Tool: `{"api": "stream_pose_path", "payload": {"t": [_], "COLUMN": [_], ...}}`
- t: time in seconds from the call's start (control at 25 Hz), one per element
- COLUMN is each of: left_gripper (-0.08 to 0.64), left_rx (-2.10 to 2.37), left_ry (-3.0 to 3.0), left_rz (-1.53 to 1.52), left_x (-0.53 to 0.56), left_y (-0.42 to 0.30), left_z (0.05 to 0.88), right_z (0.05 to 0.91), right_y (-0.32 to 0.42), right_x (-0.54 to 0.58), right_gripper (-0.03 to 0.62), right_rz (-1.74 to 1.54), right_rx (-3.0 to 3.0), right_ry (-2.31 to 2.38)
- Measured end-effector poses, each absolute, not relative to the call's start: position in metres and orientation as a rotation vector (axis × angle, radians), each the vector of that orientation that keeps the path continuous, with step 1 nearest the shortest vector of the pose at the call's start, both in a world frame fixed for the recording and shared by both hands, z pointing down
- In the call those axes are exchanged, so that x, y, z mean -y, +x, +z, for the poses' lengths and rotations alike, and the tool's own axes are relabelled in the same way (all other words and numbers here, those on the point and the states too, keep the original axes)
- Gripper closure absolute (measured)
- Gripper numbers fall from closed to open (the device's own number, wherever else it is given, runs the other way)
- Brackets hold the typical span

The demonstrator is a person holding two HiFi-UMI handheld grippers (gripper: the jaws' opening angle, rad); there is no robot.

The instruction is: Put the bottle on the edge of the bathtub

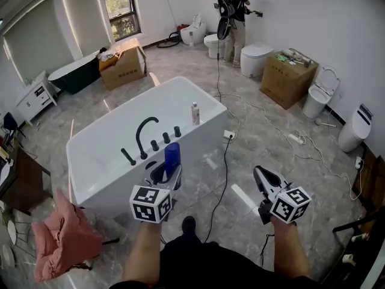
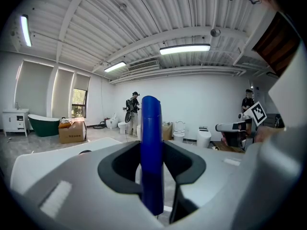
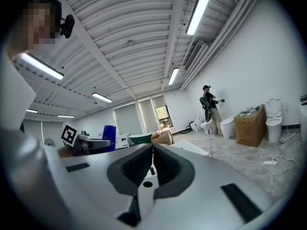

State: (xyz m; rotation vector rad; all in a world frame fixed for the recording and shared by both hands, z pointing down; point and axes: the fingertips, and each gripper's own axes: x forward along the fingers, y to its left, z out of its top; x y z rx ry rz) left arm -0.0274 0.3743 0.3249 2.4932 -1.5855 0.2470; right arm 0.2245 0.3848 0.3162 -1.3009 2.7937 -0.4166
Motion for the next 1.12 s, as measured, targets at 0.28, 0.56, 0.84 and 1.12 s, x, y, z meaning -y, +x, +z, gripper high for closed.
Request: {"api": "stream_pose_path", "payload": {"t": [0.28,0.56,0.84,1.12], "left_gripper": [0.403,0.403,0.403,0.403], "left_rx": [1.554,1.515,1.461,1.396], "left_ry": [2.514,2.543,2.551,2.567], "left_rz": [0.256,0.229,0.234,0.227], "left_x": [-0.341,-0.270,-0.187,-0.123], "left_y": [-0.025,-0.032,-0.043,-0.048], "left_z": [0.330,0.330,0.344,0.353], "right_z": [0.330,0.333,0.351,0.365], "right_y": [0.228,0.222,0.201,0.170], "right_x": [-0.357,-0.297,-0.220,-0.161], "right_gripper": [0.580,0.580,0.580,0.580], "right_rz": [-0.478,-0.495,-0.561,-0.616], "right_rx": [-2.780,-2.776,-2.787,-2.830], "right_ry": [-1.327,-1.382,-1.428,-1.429]}}
